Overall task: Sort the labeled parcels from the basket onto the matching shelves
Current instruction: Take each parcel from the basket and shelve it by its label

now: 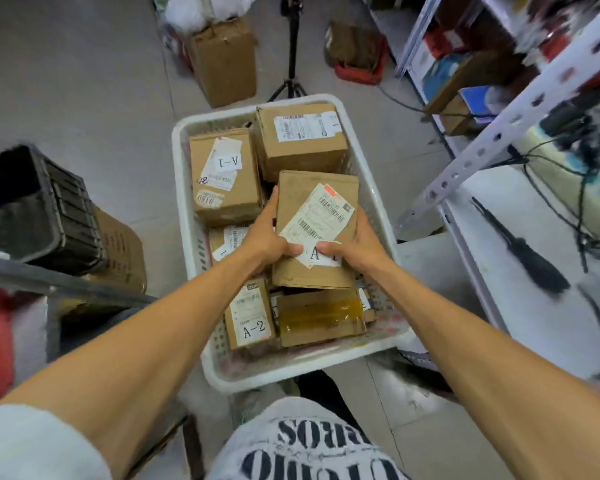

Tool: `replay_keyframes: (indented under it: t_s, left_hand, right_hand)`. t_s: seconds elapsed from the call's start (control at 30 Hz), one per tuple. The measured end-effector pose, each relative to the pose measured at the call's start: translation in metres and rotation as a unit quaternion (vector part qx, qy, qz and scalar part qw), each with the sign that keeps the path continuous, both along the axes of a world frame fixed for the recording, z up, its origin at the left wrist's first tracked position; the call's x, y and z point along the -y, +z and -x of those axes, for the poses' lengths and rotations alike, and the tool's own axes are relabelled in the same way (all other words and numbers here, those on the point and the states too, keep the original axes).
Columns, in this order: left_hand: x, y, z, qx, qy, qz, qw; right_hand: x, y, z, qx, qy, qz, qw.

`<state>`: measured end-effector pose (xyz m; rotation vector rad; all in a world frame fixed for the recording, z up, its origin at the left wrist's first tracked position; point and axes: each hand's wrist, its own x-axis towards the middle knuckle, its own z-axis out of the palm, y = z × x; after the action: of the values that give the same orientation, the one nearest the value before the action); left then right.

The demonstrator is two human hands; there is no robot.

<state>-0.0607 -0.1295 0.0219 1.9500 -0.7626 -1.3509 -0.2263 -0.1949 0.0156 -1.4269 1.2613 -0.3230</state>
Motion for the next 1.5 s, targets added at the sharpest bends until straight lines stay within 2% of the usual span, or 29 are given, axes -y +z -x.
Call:
replay_keyframes:
  t_s: [0.17,0.37,0.57,0.77,1.07,1.3,1.5]
  left_hand:
    - [-0.034,0.053,0.009,0.007,-0.066,0.052,0.996]
    - [-0.081,0.106,0.023,0.003,-0.11,0.101,0.989]
    - [-0.121,0.138,0.046,0.013,-0.135,0.145,0.98]
    - [-0.165,0.144,0.085,0.019,-0.157,0.171,0.972]
    - [-0.211,0.121,0.18,0.028,-0.238,0.131,0.962]
    - [-0.21,0.103,0.274,0.027,-0.338,0.115,0.934]
    - [-0.183,0.115,0.371,-0.022,-0.456,0.115,0.882]
  right_hand:
    - [-0.051,0.055,0.017,0.027,-0.062,0.045,0.997]
    - [-0.107,0.097,0.042,0.028,-0.093,0.082,0.992]
    - [-0.144,0.125,0.069,0.071,-0.104,0.115,0.985]
    - [-0.192,0.125,0.111,0.079,-0.107,0.122,0.984]
    - [-0.269,0.094,0.212,0.057,-0.176,0.105,0.977]
    - [-0.317,0.079,0.303,0.043,-0.288,0.085,0.953]
    - [-0.339,0.092,0.389,0.027,-0.401,0.077,0.913]
